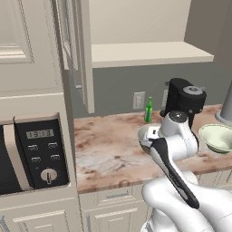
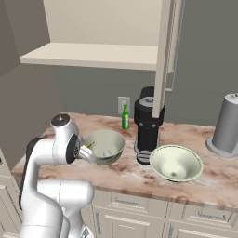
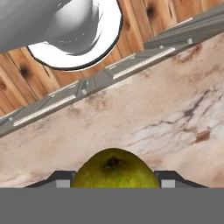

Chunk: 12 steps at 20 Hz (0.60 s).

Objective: Pick both bowls and place them on the counter. Then place the pear in one bowl and place the marshmallow in the other bowl.

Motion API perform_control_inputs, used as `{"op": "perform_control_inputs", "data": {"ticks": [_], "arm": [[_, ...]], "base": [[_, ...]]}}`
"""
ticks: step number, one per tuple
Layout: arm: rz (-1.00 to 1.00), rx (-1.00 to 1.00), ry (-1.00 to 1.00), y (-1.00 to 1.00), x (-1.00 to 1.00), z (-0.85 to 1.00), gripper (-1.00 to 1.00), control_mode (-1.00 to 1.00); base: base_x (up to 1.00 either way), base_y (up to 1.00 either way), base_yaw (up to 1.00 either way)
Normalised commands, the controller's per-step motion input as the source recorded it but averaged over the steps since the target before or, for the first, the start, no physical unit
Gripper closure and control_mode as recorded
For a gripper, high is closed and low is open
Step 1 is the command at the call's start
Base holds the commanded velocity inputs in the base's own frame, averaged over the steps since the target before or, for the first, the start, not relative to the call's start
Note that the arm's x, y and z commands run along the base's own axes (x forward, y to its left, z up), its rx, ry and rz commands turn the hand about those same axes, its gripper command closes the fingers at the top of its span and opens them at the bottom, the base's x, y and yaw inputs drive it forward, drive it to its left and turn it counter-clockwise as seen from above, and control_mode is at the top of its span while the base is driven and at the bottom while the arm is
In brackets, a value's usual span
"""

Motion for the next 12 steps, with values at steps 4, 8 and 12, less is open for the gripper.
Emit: {"op": "perform_control_inputs", "data": {"ticks": [4,8,12], "arm": [[-0.05,-0.14,-0.17,-0.60,0.00,0.20,1.00,-1.00],[-0.03,-0.11,-0.12,-0.62,0.00,0.26,1.00,-1.00],[-0.02,-0.07,-0.09,-0.74,0.00,0.25,1.00,-1.00]], "base": [[0.00,0.00,0.00],[0.00,0.00,0.00],[0.00,0.00,0.00]]}}
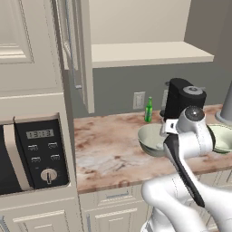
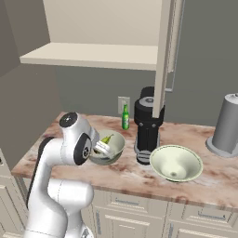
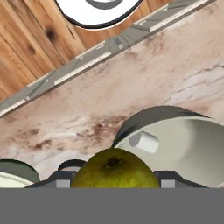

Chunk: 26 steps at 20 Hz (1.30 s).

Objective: Pick both bowls and place them on the counter. Then place the pear in one bowl and place the marshmallow in the other bowl.

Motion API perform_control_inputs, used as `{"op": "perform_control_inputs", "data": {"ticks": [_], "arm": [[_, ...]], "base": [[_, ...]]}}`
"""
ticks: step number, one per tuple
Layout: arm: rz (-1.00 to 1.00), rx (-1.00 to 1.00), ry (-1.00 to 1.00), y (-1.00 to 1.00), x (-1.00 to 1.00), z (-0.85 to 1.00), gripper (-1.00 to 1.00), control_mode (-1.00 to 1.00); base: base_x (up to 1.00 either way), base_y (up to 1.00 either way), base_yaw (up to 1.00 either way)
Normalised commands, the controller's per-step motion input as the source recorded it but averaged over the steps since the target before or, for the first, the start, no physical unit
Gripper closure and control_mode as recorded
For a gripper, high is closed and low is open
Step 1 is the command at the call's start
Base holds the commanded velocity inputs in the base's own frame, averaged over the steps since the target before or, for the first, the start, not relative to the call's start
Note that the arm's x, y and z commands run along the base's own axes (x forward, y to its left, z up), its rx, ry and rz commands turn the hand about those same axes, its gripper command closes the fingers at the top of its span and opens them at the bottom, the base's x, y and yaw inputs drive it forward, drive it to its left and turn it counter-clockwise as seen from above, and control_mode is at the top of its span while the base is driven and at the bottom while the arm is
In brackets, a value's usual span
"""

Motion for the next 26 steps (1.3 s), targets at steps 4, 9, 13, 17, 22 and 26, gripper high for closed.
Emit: {"op": "perform_control_inputs", "data": {"ticks": [4,9,13,17,22,26], "arm": [[-0.01,-0.03,-0.08,-0.80,0.00,0.14,1.00,-1.00],[0.00,0.00,0.00,-0.77,0.07,0.05,1.00,-1.00],[-0.04,0.00,0.00,-0.70,0.21,0.00,1.00,-1.00],[-0.07,0.00,0.01,-0.57,0.26,0.00,1.00,-1.00],[-0.08,0.02,0.04,-0.55,0.30,0.00,1.00,-1.00],[-0.07,0.03,0.06,-0.56,0.28,-0.03,1.00,-1.00]], "base": [[0.00,0.00,0.00],[0.00,0.00,0.00],[0.00,0.00,0.00],[0.00,0.00,0.00],[0.00,0.00,0.00],[0.00,0.00,0.00]]}}
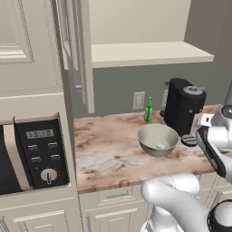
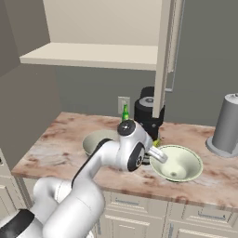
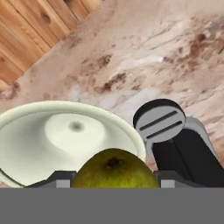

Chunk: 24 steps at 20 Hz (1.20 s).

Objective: Pick both bowls and place them on the counter. Then place the pear in one bowl and place the marshmallow in the other bowl.

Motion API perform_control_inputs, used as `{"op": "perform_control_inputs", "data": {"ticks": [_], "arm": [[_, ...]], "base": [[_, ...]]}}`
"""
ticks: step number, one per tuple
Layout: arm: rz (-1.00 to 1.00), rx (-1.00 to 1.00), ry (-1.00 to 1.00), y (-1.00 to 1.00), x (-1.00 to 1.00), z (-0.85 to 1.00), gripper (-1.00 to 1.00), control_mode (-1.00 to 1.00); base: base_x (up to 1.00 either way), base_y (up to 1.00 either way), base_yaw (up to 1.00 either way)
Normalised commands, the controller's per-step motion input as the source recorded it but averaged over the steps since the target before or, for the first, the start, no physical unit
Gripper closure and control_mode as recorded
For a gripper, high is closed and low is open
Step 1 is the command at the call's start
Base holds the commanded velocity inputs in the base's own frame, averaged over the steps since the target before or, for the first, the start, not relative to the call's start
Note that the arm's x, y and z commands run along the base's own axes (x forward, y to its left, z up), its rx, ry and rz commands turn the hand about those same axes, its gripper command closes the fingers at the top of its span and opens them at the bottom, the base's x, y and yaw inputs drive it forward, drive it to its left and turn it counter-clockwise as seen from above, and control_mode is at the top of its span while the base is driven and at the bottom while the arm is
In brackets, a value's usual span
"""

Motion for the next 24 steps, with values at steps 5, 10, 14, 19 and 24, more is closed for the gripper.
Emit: {"op": "perform_control_inputs", "data": {"ticks": [5,10,14,19,24], "arm": [[-0.02,0.06,0.09,-0.48,0.24,-0.23,1.00,-1.00],[-0.01,0.03,0.10,-0.29,0.30,-0.29,1.00,-1.00],[0.00,0.01,0.07,-0.19,0.27,-0.32,1.00,-1.00],[-0.01,0.00,0.01,-0.15,0.18,-0.33,1.00,-1.00],[0.00,0.00,0.03,-0.25,0.17,-0.30,1.00,-1.00]], "base": [[0.00,0.00,0.00],[0.00,0.00,0.00],[0.00,0.00,0.00],[0.00,0.00,0.00],[0.00,0.00,0.00]]}}
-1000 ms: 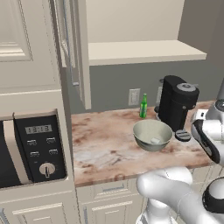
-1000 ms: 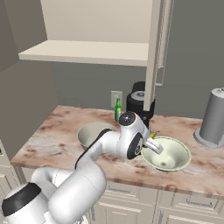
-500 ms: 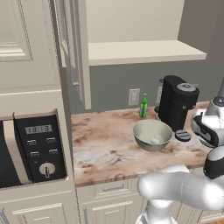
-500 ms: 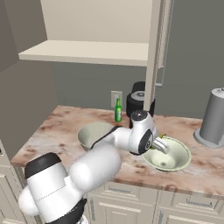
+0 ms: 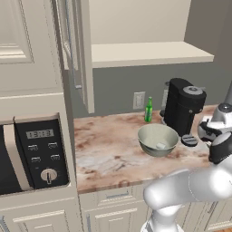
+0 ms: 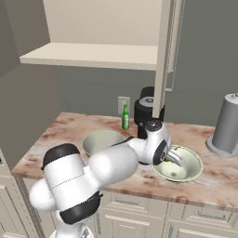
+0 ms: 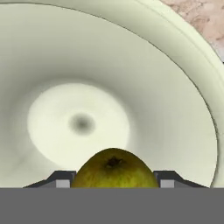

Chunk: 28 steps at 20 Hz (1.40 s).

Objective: Pick both bowls and place them on the counter. Then place the pear in one bowl and place the marshmallow in the other bowl.

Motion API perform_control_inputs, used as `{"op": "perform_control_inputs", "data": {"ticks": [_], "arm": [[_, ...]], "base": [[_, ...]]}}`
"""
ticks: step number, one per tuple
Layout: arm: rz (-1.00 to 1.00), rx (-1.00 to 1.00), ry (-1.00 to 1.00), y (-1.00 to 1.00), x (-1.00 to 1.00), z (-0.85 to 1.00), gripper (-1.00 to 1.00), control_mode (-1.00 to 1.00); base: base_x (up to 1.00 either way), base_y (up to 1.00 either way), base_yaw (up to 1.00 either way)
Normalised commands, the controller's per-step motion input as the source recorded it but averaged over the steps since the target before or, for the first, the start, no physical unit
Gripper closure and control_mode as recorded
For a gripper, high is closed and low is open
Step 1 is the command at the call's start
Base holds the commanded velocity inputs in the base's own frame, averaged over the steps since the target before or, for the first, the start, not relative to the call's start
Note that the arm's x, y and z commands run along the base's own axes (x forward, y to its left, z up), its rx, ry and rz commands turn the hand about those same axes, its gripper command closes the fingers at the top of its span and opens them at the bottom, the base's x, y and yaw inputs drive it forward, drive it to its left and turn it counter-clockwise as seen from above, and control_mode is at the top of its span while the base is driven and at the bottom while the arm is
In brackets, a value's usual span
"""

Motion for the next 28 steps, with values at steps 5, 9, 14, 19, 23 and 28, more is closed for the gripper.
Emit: {"op": "perform_control_inputs", "data": {"ticks": [5,9,14,19,23,28], "arm": [[0.00,0.01,0.05,-0.33,0.14,-0.23,1.00,-1.00],[0.00,0.03,0.05,-0.33,0.03,-0.16,1.00,-1.00],[0.00,0.04,0.07,-0.11,0.00,-0.14,1.00,-1.00],[0.00,0.03,0.03,-0.05,-0.06,-0.09,-1.00,-1.00],[0.00,0.07,0.00,-0.11,-0.24,0.00,-1.00,-1.00],[0.00,0.02,0.00,0.03,-0.28,0.00,-1.00,-1.00]], "base": [[0.00,0.00,0.00],[0.00,0.00,0.00],[0.00,0.00,0.00],[0.00,0.00,0.00],[0.00,0.00,0.00],[0.00,0.00,0.00]]}}
